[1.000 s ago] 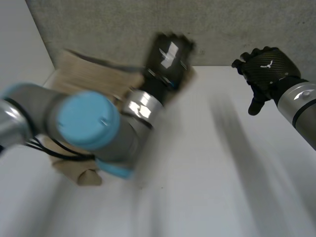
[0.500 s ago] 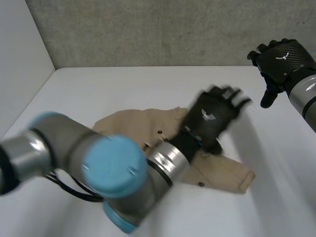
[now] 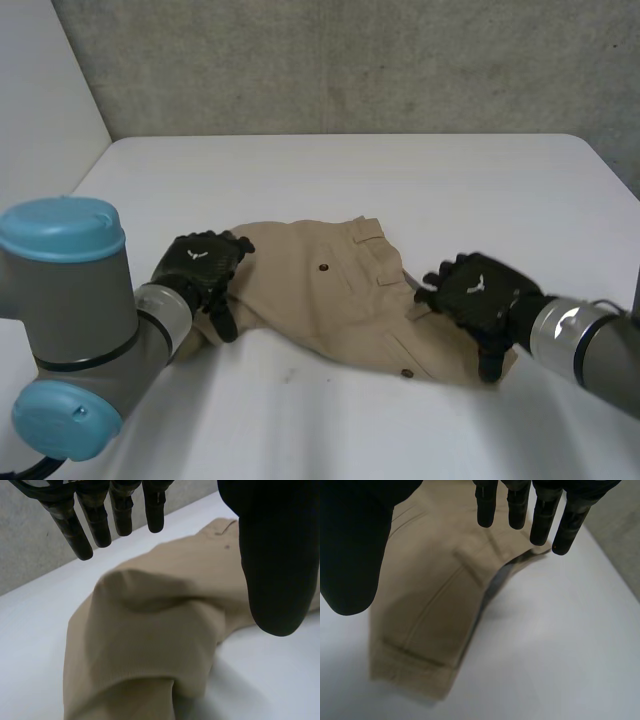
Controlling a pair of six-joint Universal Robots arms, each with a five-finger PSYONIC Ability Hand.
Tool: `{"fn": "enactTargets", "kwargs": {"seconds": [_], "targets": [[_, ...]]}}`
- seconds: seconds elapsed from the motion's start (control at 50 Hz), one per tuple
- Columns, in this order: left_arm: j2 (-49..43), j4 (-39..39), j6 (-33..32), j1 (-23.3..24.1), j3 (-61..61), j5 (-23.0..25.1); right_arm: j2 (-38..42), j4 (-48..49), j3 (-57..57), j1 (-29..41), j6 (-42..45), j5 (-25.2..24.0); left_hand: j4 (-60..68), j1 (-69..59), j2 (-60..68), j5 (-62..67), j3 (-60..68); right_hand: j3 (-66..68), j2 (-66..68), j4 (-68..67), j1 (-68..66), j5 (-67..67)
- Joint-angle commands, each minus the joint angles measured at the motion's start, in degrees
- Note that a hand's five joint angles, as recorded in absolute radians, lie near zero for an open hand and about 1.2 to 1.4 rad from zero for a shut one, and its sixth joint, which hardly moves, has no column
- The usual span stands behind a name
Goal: Fold the shorts.
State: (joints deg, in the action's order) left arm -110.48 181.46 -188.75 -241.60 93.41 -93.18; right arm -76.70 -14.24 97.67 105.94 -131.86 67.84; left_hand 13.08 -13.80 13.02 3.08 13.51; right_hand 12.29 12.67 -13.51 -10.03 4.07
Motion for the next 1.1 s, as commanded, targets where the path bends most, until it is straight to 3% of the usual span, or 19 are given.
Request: {"fn": "enactTargets", "kwargs": {"seconds": [0.02,0.08,0.16,0.18,0.24,0.26,0.32,0.5,0.58,0.7,0.78,0.84,0.9,1.02,1.1], "targets": [[-5.4,6.7,-0.6,-1.1,0.5,-0.4,3.0,14.1,7.4,-0.2,3.1,0.4,2.9,-2.1,2.9,2.9,2.4,4.8,4.5,-3.6,-7.1,3.1],[-7.5,7.2,-0.7,-1.0,-0.2,-1.0,4.2,18.8,8.6,-0.2,2.8,0.6,3.2,-2.5,3.2,3.2,2.8,16.9,16.6,-15.7,-19.2,15.2],[-8.8,7.2,-0.7,-0.5,-1.0,-1.9,5.5,19.5,9.6,0.1,2.6,0.6,6.5,-5.8,6.6,6.5,6.1,23.5,23.1,-22.3,-25.8,21.7],[-8.9,7.2,-0.7,-0.5,-1.1,-2.0,6.4,19.5,9.7,0.1,2.6,0.6,8.7,-8.0,8.8,8.7,8.3,33.0,32.6,-31.8,-35.3,31.2],[-9.0,8.3,-0.6,-0.4,-1.5,-2.2,6.6,19.5,9.6,0.1,2.4,0.5,27.9,-27.1,27.9,27.9,27.4,61.6,61.2,-60.4,-63.9,59.8],[-9.1,9.9,-0.6,-0.5,-1.5,-2.2,6.4,19.7,9.1,0.1,2.0,0.4,40.2,-39.5,40.3,40.2,39.8,67.7,67.3,-66.4,-69.9,65.9],[-9.1,12.8,-1.2,-0.6,-1.2,-1.7,6.0,19.7,8.7,0.0,0.4,0.5,66.3,-65.6,66.4,66.3,65.9,67.7,67.3,-66.5,-70.0,65.9],[-7.2,12.8,-9.1,-1.2,-0.4,-0.9,-4.2,11.0,5.8,-0.3,-8.7,-0.1,66.9,-66.2,67.0,66.9,66.5,67.7,67.3,-66.5,-70.0,65.9],[3.5,5.9,-10.8,-2.8,1.8,0.3,-8.5,-0.1,2.0,-0.8,-9.6,-1.0,66.9,-66.2,67.0,66.9,66.5,67.7,67.3,-66.5,-70.0,65.9],[14.4,-2.7,-8.7,-4.6,0.1,8.7,-10.8,-18.9,-6.9,-3.3,-8.1,-2.7,66.9,-66.2,67.0,66.9,66.5,67.7,67.3,-66.5,-70.0,65.9],[14.8,-2.7,-7.8,-6.6,-4.0,11.8,-8.5,-20.4,-12.5,-4.0,-8.9,-2.5,66.9,-66.2,67.0,66.9,66.5,67.7,67.3,-66.5,-70.0,65.9],[11.4,-2.5,-7.5,-7.2,-8.5,11.7,-1.6,-16.6,-17.1,-3.4,-14.2,-1.9,66.9,-66.2,67.0,66.9,66.5,67.7,67.3,-66.5,-70.0,65.9],[0.6,-2.6,-7.9,-7.3,-17.1,11.2,3.1,-13.9,-21.6,-1.9,-19.0,-0.1,66.9,-66.2,67.0,66.9,66.5,67.7,67.3,-66.5,-70.0,65.9],[-17.3,0.0,-8.6,-6.0,-33.5,8.5,14.8,-4.9,-30.0,6.8,-28.0,10.5,66.1,-65.4,66.2,66.1,65.7,67.7,67.3,-66.5,-70.0,65.9],[-29.1,10.5,-11.9,-5.5,-43.9,4.1,19.3,6.0,-31.8,10.4,-32.8,20.4,62.7,-62.0,62.8,62.7,62.3,67.7,67.3,-66.5,-70.0,65.9]]}}
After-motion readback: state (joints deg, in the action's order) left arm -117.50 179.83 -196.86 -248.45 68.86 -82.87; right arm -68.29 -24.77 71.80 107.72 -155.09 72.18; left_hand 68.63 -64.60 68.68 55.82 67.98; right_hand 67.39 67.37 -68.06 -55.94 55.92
